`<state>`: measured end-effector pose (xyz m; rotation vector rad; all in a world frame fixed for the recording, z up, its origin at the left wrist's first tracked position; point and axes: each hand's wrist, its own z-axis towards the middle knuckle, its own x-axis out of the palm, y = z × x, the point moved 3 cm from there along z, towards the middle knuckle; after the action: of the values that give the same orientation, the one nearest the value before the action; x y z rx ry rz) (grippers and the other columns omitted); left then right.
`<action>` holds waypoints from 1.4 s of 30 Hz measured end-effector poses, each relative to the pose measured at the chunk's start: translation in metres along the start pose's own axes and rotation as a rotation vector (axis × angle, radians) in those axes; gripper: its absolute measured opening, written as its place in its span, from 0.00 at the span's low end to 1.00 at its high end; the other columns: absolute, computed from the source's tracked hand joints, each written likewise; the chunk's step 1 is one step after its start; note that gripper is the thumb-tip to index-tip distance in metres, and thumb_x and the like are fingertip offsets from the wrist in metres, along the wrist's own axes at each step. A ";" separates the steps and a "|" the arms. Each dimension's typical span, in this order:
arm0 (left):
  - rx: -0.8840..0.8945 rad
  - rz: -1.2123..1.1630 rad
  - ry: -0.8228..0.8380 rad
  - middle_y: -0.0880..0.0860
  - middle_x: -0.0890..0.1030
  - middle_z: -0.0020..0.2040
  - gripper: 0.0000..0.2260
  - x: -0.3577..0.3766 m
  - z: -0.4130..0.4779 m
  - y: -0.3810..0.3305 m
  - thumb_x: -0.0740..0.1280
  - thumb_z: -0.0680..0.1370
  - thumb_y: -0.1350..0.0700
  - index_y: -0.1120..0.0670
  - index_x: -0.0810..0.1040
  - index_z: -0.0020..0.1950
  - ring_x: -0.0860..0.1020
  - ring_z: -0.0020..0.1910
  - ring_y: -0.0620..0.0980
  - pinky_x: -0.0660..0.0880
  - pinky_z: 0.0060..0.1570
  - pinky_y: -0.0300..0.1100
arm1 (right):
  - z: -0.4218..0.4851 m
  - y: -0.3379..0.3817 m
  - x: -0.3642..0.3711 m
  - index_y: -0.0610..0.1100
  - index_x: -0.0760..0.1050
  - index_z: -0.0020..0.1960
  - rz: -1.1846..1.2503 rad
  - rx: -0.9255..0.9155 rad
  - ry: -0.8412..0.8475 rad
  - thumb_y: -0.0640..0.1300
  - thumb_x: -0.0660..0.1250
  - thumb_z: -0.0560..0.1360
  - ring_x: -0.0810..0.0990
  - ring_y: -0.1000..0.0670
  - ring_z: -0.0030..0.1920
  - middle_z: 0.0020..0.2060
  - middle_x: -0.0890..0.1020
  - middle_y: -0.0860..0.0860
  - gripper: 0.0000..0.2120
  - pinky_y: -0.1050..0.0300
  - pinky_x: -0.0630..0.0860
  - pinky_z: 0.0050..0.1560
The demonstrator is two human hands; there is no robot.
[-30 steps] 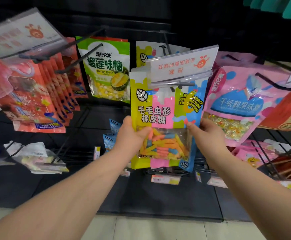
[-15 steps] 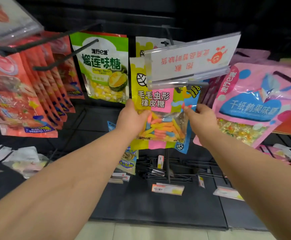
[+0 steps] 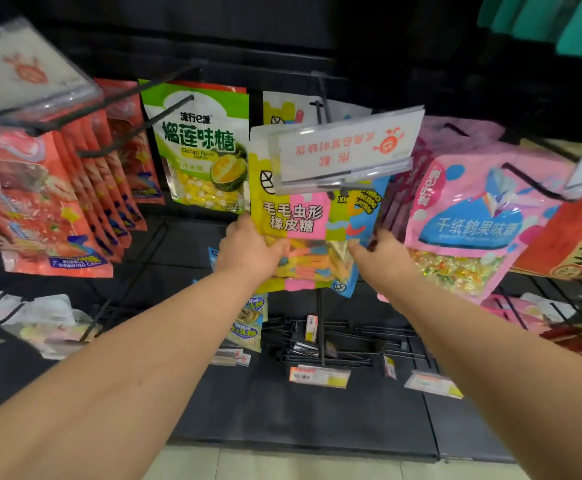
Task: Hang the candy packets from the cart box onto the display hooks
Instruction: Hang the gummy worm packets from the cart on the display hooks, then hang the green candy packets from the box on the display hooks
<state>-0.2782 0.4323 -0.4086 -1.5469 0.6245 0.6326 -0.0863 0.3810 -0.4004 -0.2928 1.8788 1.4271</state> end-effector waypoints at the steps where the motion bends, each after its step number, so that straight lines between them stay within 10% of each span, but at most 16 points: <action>1: 0.005 0.044 -0.007 0.60 0.70 0.68 0.32 -0.003 -0.006 0.001 0.70 0.74 0.44 0.57 0.64 0.71 0.70 0.67 0.63 0.69 0.61 0.56 | -0.008 0.001 -0.002 0.40 0.69 0.66 -0.060 -0.025 0.026 0.51 0.63 0.78 0.76 0.40 0.60 0.61 0.78 0.42 0.21 0.54 0.70 0.54; 12: 0.222 0.814 0.182 0.56 0.43 0.80 0.39 -0.047 -0.089 -0.012 0.58 0.79 0.38 0.51 0.40 0.79 0.41 0.78 0.62 0.48 0.74 0.61 | -0.088 0.030 -0.025 0.47 0.47 0.78 -0.917 -0.436 0.226 0.56 0.60 0.78 0.51 0.41 0.77 0.78 0.52 0.46 0.35 0.41 0.56 0.74; 25: 0.010 0.817 0.097 0.56 0.46 0.80 0.38 -0.130 -0.193 -0.003 0.58 0.79 0.38 0.52 0.42 0.80 0.43 0.79 0.61 0.47 0.75 0.60 | -0.163 0.087 -0.027 0.49 0.50 0.78 -0.930 -0.686 0.430 0.55 0.60 0.78 0.50 0.41 0.77 0.77 0.53 0.46 0.33 0.40 0.53 0.74; 42: -0.533 0.712 -0.065 0.55 0.49 0.80 0.38 -0.303 -0.382 0.182 0.60 0.78 0.38 0.51 0.45 0.80 0.46 0.79 0.59 0.49 0.74 0.58 | -0.351 0.219 0.101 0.48 0.51 0.77 -0.946 -1.129 0.598 0.56 0.59 0.78 0.52 0.41 0.77 0.76 0.57 0.48 0.32 0.41 0.55 0.73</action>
<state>-0.6084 0.0464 -0.2969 -1.7682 1.0246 1.4731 -0.4321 0.1670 -0.2725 -1.9949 0.7726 1.5653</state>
